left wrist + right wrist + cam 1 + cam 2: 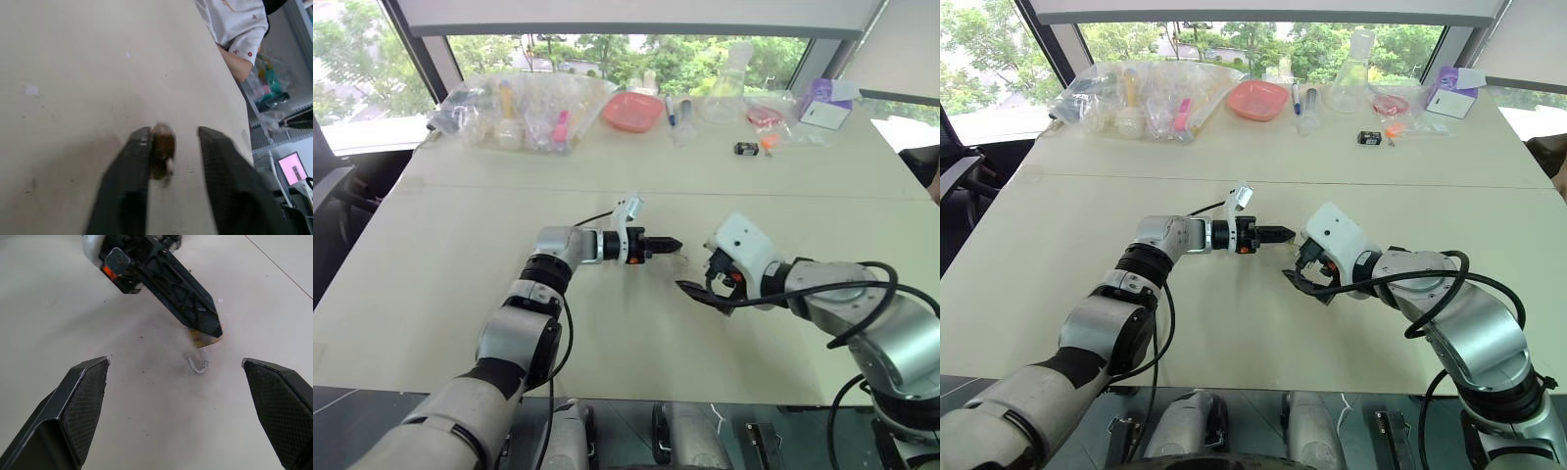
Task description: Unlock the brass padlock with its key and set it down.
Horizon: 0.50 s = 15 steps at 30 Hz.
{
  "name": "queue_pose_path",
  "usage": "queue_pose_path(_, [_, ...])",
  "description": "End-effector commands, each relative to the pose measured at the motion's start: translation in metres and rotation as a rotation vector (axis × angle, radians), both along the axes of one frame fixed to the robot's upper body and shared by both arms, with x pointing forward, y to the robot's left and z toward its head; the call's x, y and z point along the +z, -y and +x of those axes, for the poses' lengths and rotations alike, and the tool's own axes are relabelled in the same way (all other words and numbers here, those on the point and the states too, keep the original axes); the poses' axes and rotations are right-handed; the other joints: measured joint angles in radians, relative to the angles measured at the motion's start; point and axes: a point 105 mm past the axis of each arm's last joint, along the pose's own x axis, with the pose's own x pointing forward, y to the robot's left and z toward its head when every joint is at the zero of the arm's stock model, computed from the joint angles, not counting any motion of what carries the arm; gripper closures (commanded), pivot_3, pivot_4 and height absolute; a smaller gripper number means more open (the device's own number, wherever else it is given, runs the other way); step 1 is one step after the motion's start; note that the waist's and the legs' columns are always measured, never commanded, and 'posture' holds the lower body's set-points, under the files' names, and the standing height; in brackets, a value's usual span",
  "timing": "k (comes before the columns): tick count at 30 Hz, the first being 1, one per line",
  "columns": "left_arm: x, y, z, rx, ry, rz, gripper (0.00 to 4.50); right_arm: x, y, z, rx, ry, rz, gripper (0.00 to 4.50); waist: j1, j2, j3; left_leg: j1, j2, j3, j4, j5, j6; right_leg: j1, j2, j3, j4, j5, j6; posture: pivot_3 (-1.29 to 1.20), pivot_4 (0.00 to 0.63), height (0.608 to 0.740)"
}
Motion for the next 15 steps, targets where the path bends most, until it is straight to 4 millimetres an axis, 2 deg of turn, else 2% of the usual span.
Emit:
queue_pose_path(1, [0.012,-0.001,0.004,0.008,0.036,-0.004,1.13,0.010,0.000,0.005,-0.002,0.061,-0.003,0.00,0.000,0.000,0.000,0.000,0.000,0.000,0.000,0.000,0.000,0.000,0.000,0.000,0.000,0.000,0.000,0.00,0.150,0.733])
queue_pose_path(3, [0.004,-0.010,0.008,0.017,0.105,0.094,0.10,0.010,0.000,0.005,0.003,0.061,-0.006,0.00,0.000,0.000,0.000,0.000,0.000,0.000,0.000,0.000,0.000,0.000,0.000,0.000,0.000,0.000,0.000,0.00,0.150,0.733])
queue_pose_path(4, [0.001,-0.015,0.009,0.020,0.140,0.139,0.10,0.009,-0.001,0.004,0.005,0.062,-0.008,0.00,0.000,0.000,0.000,0.000,0.000,0.000,0.000,0.000,0.000,0.000,0.000,0.000,0.000,0.000,0.000,0.00,0.150,0.733])
queue_pose_path(8, [0.014,-0.050,0.019,0.078,0.334,0.212,0.10,0.008,0.002,0.005,-0.001,0.075,-0.018,0.00,-0.010,0.000,0.000,0.001,0.001,0.000,-0.001,0.000,0.000,0.000,0.001,0.001,0.001,0.000,0.000,0.00,0.150,0.733])
queue_pose_path(11, [0.040,-0.077,0.025,0.196,0.446,0.177,0.10,0.010,0.003,0.010,-0.032,0.129,0.019,0.00,-0.004,0.000,0.000,0.001,0.001,0.000,-0.001,0.001,-0.001,-0.001,0.001,0.000,0.001,0.000,0.000,0.00,0.150,0.733])
queue_pose_path(13, [0.054,-0.092,0.020,0.234,0.534,0.167,0.10,0.011,0.007,0.017,-0.093,0.157,0.073,0.00,-0.002,0.000,0.000,0.001,0.001,0.000,-0.001,0.002,-0.003,-0.001,0.001,0.000,0.001,0.000,0.000,0.00,0.150,0.733])
queue_pose_path(15, [0.056,-0.103,0.014,0.266,0.523,0.164,0.10,0.009,0.012,0.023,-0.143,0.166,0.099,0.00,0.001,0.000,0.000,0.000,0.001,0.000,0.000,0.003,-0.006,0.000,0.000,0.000,0.001,0.000,0.000,0.00,0.150,0.733])
